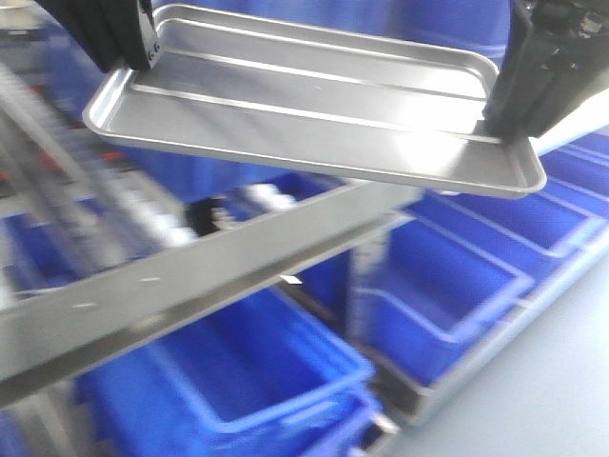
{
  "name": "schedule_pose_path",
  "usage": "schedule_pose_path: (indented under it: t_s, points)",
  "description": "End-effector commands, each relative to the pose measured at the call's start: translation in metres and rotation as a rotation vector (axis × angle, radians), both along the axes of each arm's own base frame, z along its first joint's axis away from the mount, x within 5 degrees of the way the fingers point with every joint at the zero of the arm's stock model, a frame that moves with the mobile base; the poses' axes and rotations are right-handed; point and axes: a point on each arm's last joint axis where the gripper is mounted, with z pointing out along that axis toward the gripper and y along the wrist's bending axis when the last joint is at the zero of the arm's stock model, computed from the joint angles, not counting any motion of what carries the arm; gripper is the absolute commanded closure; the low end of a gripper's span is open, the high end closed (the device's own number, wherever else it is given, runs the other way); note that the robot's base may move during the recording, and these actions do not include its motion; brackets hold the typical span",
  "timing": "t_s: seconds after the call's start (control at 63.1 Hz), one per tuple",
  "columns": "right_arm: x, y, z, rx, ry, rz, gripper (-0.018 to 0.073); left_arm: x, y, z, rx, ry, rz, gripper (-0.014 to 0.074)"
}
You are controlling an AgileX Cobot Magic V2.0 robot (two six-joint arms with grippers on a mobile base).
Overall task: Grab silver tray and stack on right shelf
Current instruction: 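Carry the tray with both grippers while the base drives to the other shelf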
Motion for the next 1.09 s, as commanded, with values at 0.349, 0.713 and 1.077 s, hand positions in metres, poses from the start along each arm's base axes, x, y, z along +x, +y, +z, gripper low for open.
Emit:
schedule_pose_path:
  t_s: [0.349,0.713,1.077]
  points:
    - [-0.0013,-0.0054,0.0137,-0.033,-0.07,0.02,0.0502,-0.0026,0.0072,0.024,-0.017,-0.103,-0.004,0.0697]
    - [-0.0013,-0.0054,0.0137,-0.033,-0.07,0.02,0.0502,-0.0026,0.0072,0.024,-0.017,-0.103,-0.004,0.0697]
    - [-0.0014,-0.0055,0.0136,-0.034,-0.068,0.02,0.0502,-0.0026,0.0072,0.024,-0.017,-0.103,-0.004,0.0697]
